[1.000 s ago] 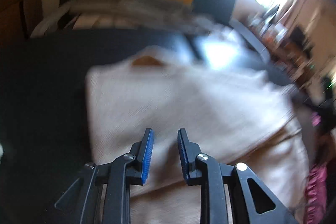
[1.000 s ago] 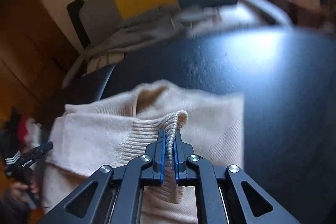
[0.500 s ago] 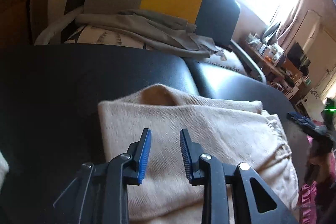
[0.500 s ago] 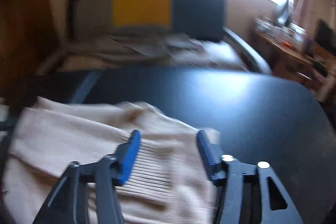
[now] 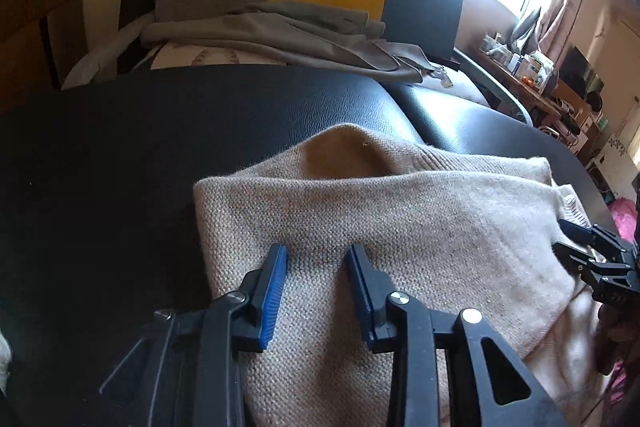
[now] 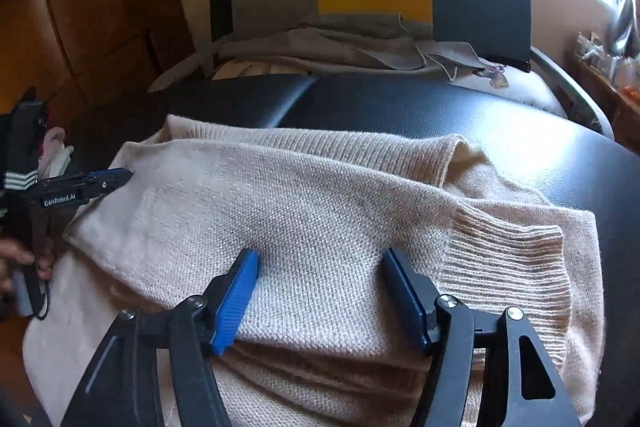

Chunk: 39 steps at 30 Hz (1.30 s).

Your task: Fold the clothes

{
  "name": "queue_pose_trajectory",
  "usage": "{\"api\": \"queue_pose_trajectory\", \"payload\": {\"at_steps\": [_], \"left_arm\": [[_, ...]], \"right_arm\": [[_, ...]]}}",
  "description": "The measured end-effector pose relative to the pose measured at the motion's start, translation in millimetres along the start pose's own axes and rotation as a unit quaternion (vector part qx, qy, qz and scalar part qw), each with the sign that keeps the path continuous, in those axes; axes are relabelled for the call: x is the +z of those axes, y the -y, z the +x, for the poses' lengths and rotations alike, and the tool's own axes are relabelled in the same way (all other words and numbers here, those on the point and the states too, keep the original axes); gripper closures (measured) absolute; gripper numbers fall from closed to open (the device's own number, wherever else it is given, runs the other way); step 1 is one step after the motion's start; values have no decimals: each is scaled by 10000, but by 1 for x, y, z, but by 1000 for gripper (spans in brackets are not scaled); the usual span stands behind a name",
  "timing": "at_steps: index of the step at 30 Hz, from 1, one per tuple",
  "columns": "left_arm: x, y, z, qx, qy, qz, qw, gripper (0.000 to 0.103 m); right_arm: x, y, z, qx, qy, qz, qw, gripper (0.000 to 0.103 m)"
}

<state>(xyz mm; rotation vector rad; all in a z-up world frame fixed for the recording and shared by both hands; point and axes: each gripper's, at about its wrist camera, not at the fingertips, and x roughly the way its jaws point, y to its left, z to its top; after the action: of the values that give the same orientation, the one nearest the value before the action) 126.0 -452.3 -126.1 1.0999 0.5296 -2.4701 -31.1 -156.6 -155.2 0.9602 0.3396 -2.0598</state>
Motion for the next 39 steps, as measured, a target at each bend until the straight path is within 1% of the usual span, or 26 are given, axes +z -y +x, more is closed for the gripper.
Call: {"api": "queue_pose_trajectory", "payload": {"at_steps": [2,4,7,8,9,10,12,13,15,16,18,20,22,24,26,27,28,29,32,34,35,39], "left_arm": [[5,-1,4,37,2,73,10000,69],[15,-1,9,221,-6,185,9996,69],[32,6,17,533,-179,328,9979,66],[36,7,14,630,-233,286,9973,63],[39,6,10,724,-284,213,9967,63],[40,6,0,823,-240,132,9962,64],[34,4,-34,548,64,-47,9985,65],[28,2,-49,358,153,-118,9992,65],[4,-5,-78,61,188,-185,9996,65],[-9,-9,-92,-80,199,-215,9995,65],[-44,-18,-115,-380,97,-387,9985,65],[-84,-32,-134,-746,-7,-678,9949,65],[-118,-44,-147,-868,-94,-932,9918,65],[-149,-52,-157,-962,-169,-1162,9884,65],[-176,-55,-166,-1073,-228,-1365,9845,65],[-190,-56,-170,-1128,-257,-1467,9824,65],[-197,-54,-172,-1195,-274,-1494,9812,65],[-203,-51,-173,-1265,-286,-1495,9802,64],[-218,-42,-177,-1475,-324,-1497,9771,63],[-227,-35,-179,-1574,-354,-1449,9762,62],[-231,-31,-180,-1589,-374,-1384,9768,59],[-229,-17,-179,-1653,-399,-1243,9776,55]], "right_arm": [[-3,-5,1,-47,9,-37,10000,34],[-6,-2,0,-14,19,8,10000,34],[3,-5,12,-68,0,1,10000,33],[8,-9,20,-111,-16,-24,9999,33],[12,-11,26,-141,-37,-32,9999,33],[16,-11,26,-135,-86,7,9999,33],[22,-11,19,-78,-226,101,9997,33],[20,-11,9,62,-232,173,9996,33],[12,-11,-14,417,-138,350,9984,33],[4,-9,-29,597,-68,478,9971,32],[-16,1,-59,881,15,827,9927,31],[-46,25,-88,1056,43,1322,9856,30],[-86,54,-118,1048,59,1880,9765,29],[-126,82,-146,1040,55,2420,9647,29],[-163,103,-164,1073,-74,2858,9522,29],[-181,109,-170,1172,-128,3013,9462,29],[-196,113,-176,1288,-130,3148,9403,30],[-205,113,-181,1449,-26,3234,9351,30],[-223,108,-183,1905,43,3475,9181,29],[-226,100,-179,2111,10,3407,9162,29],[-227,95,-177,2214,-6,3372,9150,28],[-230,90,-172,2459,70,3426,9067,27]]}}
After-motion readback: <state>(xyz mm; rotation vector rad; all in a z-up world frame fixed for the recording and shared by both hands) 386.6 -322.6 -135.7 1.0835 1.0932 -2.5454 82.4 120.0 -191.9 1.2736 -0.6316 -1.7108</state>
